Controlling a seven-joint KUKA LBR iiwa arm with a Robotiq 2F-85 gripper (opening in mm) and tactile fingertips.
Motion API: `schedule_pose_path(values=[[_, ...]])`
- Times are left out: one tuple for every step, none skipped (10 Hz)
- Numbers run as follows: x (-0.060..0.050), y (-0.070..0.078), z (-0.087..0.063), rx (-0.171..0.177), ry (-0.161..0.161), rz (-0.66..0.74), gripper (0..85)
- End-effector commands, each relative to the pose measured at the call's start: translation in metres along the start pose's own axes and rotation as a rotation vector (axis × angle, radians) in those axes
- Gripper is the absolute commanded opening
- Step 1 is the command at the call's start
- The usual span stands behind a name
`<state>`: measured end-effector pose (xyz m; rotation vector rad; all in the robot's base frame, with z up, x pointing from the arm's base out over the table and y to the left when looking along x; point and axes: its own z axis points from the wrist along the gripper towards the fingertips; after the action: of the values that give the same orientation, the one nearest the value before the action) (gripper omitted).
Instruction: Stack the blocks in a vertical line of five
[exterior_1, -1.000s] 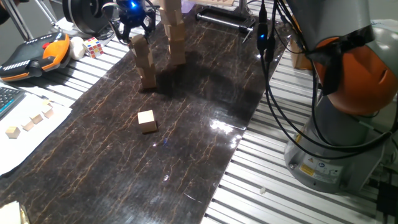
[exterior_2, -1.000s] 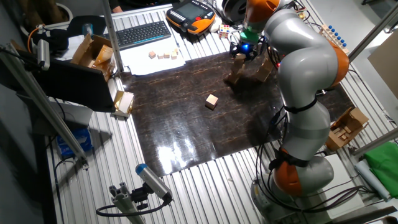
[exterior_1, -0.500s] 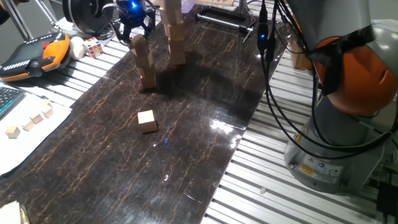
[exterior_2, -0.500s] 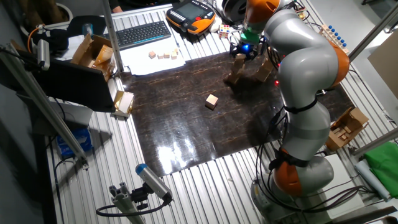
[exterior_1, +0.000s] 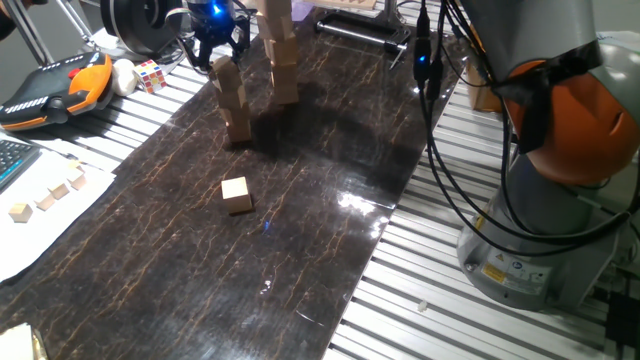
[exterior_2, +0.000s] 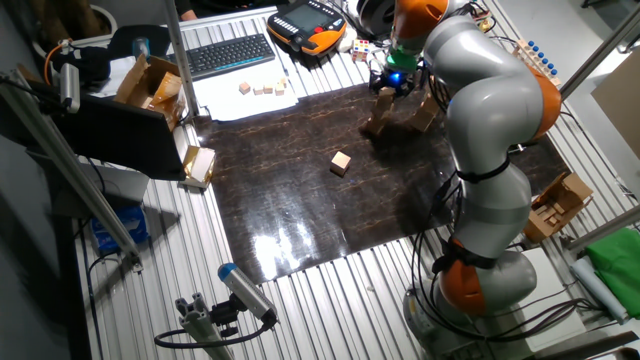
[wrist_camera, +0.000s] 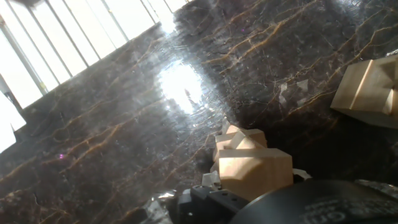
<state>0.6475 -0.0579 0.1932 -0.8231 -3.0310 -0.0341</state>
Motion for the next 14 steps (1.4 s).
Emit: schedule_pose_path(values=[[0.0000,0.0001,0.0001,-0.002,0.001,0.000,22.3],[0.0001,0.0001,0.0002,-0.002,0.001,0.000,22.3],[0.0002,0.0002,0.0003,-0.002,0.000,0.000,22.7],[0.0003,0.0002,0.0003,-0.001,-0.001,0.003,25.3],[0.0003,0.0002,0.0003,0.003,-0.007,0.006,28.7],[0.0002,0.0002,0.0004,0.005,-0.008,0.007,31.3],[0.0002,0.0002,0.0004,0.007,-0.009,0.009,33.3],[0.0004,0.0003,0.0005,0.008,-0.010,0.009,34.7],[0.0004,0.0003,0.0005,0.008,-0.010,0.009,37.7],[0.0004,0.0003,0.0005,0.013,-0.010,0.011,42.7],[0.0005,0.0003,0.0004,0.016,-0.009,0.015,48.7],[0.0005,0.0003,0.0005,0.020,-0.010,0.020,54.3],[0.0006,0.0003,0.0004,0.023,-0.012,0.021,58.3],[0.0005,0.0001,0.0004,0.028,-0.009,0.018,60.7]])
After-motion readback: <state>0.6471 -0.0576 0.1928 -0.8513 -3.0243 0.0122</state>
